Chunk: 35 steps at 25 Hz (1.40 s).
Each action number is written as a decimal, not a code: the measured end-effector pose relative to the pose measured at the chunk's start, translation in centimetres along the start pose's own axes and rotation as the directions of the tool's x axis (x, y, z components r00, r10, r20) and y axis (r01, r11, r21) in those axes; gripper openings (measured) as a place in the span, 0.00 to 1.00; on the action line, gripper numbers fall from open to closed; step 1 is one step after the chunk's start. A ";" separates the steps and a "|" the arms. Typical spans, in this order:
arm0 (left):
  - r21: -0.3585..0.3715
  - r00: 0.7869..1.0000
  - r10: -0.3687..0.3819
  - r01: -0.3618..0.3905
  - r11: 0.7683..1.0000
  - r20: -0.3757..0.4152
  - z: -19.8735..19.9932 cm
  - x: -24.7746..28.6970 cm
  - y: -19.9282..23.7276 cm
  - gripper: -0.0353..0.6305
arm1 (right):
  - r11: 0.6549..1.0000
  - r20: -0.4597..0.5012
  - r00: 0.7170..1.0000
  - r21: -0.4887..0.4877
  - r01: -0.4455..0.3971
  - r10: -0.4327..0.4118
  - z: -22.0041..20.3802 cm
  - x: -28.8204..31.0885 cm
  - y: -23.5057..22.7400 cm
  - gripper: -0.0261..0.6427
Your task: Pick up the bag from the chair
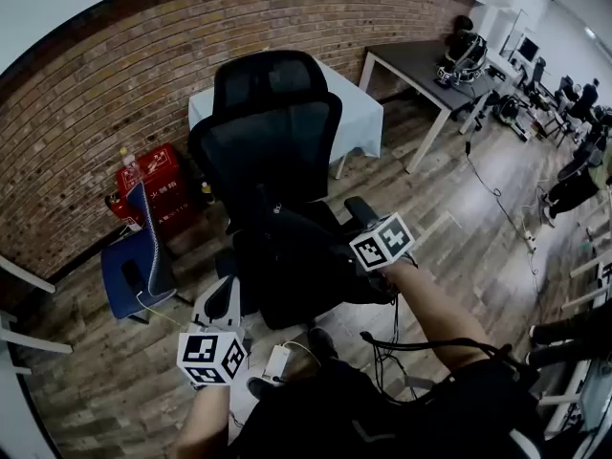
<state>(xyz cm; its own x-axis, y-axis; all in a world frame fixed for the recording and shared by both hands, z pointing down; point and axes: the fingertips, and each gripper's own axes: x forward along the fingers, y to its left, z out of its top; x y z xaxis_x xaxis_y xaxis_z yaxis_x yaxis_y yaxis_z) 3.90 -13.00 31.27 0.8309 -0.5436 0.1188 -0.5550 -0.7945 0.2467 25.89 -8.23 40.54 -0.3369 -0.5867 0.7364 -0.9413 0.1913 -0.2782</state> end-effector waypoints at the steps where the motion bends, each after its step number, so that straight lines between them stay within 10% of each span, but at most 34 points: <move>1: 0.000 1.000 0.000 0.000 1.000 0.006 0.2 0.1 0.1 0.07 | 1.000 0.031 0.999 0.026 0.006 -0.007 0.2 -0.6 0.2 0.12; 35: 0.058 0.996 0.028 -0.033 0.998 0.082 3.5 2.2 -0.5 0.07 | 0.965 0.373 0.905 0.232 0.122 -0.204 1.7 -9.4 1.0 0.12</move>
<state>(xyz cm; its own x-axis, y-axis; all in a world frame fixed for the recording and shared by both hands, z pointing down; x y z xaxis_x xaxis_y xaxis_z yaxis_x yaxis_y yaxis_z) 5.80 -14.75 28.08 0.8087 -0.5864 0.0460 -0.5836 -0.7903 0.1869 28.19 -3.90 32.28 -0.1047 -0.8637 0.4930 -0.9443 -0.0691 -0.3217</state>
